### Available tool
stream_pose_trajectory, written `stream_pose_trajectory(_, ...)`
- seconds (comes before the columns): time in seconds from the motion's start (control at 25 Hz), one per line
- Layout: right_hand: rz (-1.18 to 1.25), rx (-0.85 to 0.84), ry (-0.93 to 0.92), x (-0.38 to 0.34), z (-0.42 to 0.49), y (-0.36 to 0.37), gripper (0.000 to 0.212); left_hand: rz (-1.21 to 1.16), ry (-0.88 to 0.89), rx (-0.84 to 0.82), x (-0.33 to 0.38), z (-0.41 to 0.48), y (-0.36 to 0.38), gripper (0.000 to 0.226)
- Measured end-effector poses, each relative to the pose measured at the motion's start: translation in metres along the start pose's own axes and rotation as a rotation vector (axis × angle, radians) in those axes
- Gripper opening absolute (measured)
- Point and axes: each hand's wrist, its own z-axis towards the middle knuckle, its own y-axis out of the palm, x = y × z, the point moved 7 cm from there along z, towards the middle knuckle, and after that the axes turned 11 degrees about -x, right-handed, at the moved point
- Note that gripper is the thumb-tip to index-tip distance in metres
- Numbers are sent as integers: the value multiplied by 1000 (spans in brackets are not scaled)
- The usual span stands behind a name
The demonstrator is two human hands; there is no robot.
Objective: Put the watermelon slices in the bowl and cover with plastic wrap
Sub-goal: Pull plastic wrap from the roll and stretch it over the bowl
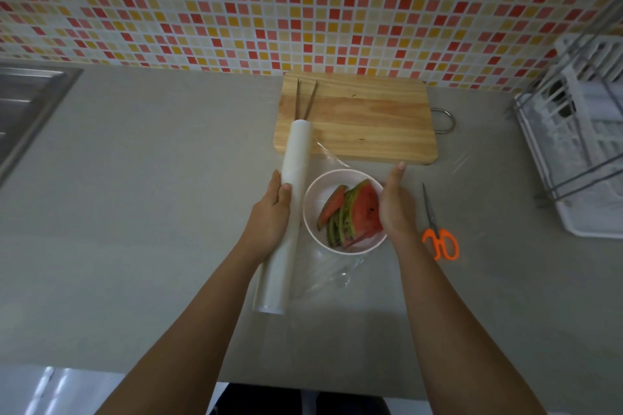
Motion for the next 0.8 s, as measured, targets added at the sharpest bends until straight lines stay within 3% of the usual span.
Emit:
stream_pose_trajectory(0.08, 193, 33, -82, 9, 0, -3, 68, -44, -26, -12, -6, 2, -2, 52)
stream_pose_trajectory(0.2, 413, -68, -73, 25, -2, 10, 40, -160, -38, -95, -14, 4, 5, 55)
stream_pose_trajectory(0.32, 368, -45, -20, 41, -3, 16, 32, -240, -117, -80, -24, -3, 9, 60)
stream_pose_trajectory(0.4, 363, -8, -6, 44, 0, 14, 31, -206, -158, -6, -29, -5, 6, 51)
stream_pose_trajectory(0.68, 296, 44, -15, 42, 1, 11, 29, -190, -157, -50, -32, -11, 6, 40)
stream_pose_trajectory(0.8, 256, 73, -39, 39, 1, 6, 28, -160, -142, -4, -32, -14, 5, 48)
